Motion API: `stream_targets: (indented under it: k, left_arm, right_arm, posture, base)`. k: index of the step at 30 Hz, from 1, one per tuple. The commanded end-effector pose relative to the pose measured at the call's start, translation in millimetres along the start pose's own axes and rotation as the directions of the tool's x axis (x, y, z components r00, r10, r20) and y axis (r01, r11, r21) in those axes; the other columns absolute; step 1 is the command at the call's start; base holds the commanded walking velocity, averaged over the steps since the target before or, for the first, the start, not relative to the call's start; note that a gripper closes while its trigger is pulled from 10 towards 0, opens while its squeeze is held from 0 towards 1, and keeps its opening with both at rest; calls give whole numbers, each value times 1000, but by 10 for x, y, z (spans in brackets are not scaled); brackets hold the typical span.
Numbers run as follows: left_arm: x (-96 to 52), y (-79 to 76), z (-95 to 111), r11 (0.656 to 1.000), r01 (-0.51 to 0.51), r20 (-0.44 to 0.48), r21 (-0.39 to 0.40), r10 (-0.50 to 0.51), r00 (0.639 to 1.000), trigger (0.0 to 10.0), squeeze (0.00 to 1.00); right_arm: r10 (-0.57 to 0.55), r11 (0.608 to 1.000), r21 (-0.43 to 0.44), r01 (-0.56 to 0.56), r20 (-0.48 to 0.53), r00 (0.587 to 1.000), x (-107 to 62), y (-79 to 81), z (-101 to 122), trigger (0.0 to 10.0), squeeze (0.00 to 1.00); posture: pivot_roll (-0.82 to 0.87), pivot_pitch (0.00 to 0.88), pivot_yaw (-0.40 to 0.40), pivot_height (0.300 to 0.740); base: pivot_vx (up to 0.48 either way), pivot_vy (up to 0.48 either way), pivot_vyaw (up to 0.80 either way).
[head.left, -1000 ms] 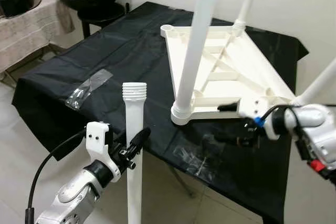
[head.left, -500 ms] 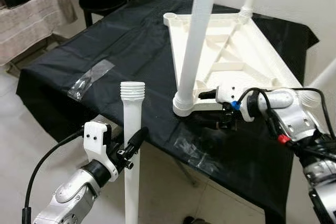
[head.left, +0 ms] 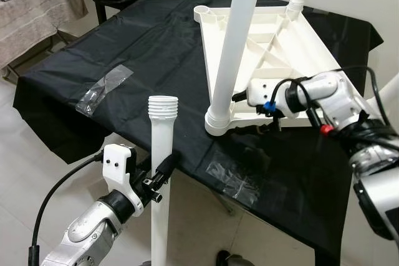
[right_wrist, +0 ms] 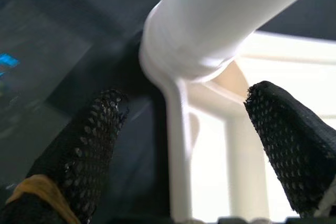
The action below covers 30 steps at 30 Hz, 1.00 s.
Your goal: Building children table
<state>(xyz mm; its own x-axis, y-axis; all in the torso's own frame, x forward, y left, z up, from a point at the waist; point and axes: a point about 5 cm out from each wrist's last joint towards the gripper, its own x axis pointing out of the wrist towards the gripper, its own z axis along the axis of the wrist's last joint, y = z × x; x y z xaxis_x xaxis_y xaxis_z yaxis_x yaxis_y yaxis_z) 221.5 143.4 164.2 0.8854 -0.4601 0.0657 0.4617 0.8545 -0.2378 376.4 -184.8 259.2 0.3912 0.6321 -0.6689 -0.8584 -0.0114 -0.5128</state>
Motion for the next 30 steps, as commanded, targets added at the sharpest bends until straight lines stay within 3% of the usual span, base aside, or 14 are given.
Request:
stream_targets:
  k: [1, 8, 10, 22, 23, 27, 28, 30]
  left_arm:
    - [-36, -22, -40, 1000, 1, -24, -1, -1, 1000, 10000, 0]
    - [-30, -23, -25, 1000, 2, -20, 1, -2, 1000, 10000, 0]
    - [-30, -33, -9, 1000, 3, -15, 1, -3, 1000, 10000, 0]
    - [-24, -51, 22, 1000, 3, -2, 2, -3, 1000, 10000, 0]
    - [-25, -56, 23, 1000, 3, -1, 0, -3, 1000, 10000, 0]
    - [-25, -56, 23, 1000, 3, -1, 0, -3, 1000, 10000, 0]
    - [-27, -59, 22, 1000, 3, -1, -1, -3, 1000, 10000, 0]
    - [-29, -57, 26, 1000, 2, -1, 0, -2, 1000, 10000, 0]
  right_arm:
    - [88, 996, 17, -88, -32, 996, 22, 67, -57, 10000, 0]
    - [174, 985, 12, -173, -57, 983, 99, 148, -107, 10000, 0]
    - [113, 994, 1, -113, -93, 989, 165, 124, -130, 10000, 0]
    - [72, 997, 12, -71, -157, 985, 209, 112, -188, 10000, 0]
    - [79, 997, 2, -80, -166, 983, 218, 114, -186, 2863, 0]
    - [79, 997, 2, -80, -166, 983, 218, 114, -186, 2863, 0]
    - [98, 995, -14, -102, -169, 981, 223, 121, -175, 0, 0]
    - [120, 990, -57, -131, -176, 977, 229, 129, -149, 0, 0]
  posture:
    - [13, 264, -38, 740]
    - [10, 267, -36, 740]
    - [11, 270, -36, 740]
    - [8, 276, -44, 740]
    - [7, 277, -44, 740]
    - [7, 277, -44, 740]
    - [8, 278, -43, 740]
    - [8, 278, -44, 740]
  base:
    - [0, 0, 0]
    - [0, 0, 0]
    - [0, 0, 0]
    - [0, 0, 0]
    - [0, 0, 0]
    - [0, 0, 0]
    - [0, 0, 0]
    - [0, 0, 0]
